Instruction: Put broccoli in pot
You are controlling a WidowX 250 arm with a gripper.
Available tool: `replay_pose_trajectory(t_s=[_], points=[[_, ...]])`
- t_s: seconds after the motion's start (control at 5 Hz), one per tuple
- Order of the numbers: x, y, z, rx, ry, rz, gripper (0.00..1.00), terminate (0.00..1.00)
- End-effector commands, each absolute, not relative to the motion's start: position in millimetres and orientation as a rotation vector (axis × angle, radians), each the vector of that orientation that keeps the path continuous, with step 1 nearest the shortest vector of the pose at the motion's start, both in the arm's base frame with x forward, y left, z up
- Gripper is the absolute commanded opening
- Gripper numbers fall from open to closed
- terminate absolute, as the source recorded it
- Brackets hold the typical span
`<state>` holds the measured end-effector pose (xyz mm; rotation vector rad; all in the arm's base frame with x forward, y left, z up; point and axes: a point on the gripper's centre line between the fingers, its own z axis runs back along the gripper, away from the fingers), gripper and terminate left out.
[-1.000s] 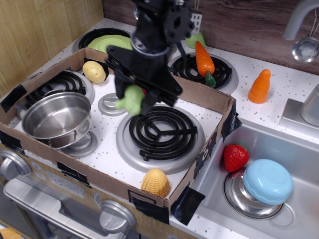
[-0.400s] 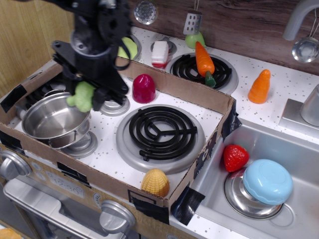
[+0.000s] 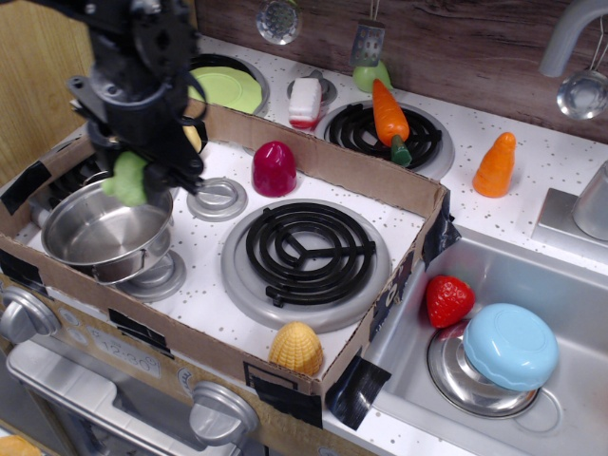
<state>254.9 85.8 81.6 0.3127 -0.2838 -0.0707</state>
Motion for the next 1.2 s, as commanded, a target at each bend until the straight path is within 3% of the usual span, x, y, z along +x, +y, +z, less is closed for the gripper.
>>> replay_pose_trajectory(t_s=[0.0, 0.2, 0.8, 1.0], points=[[255, 110, 64, 0.299, -0.324, -0.095, 0.00, 0.00], [260, 111, 61, 0.256, -0.313, -0.132, 1.00, 0.00], [266, 102, 73, 0.297, -0.311, -0.140, 1.00, 0.00], [263, 98, 75, 0.318, -0.343, -0.148, 1.00, 1.00]])
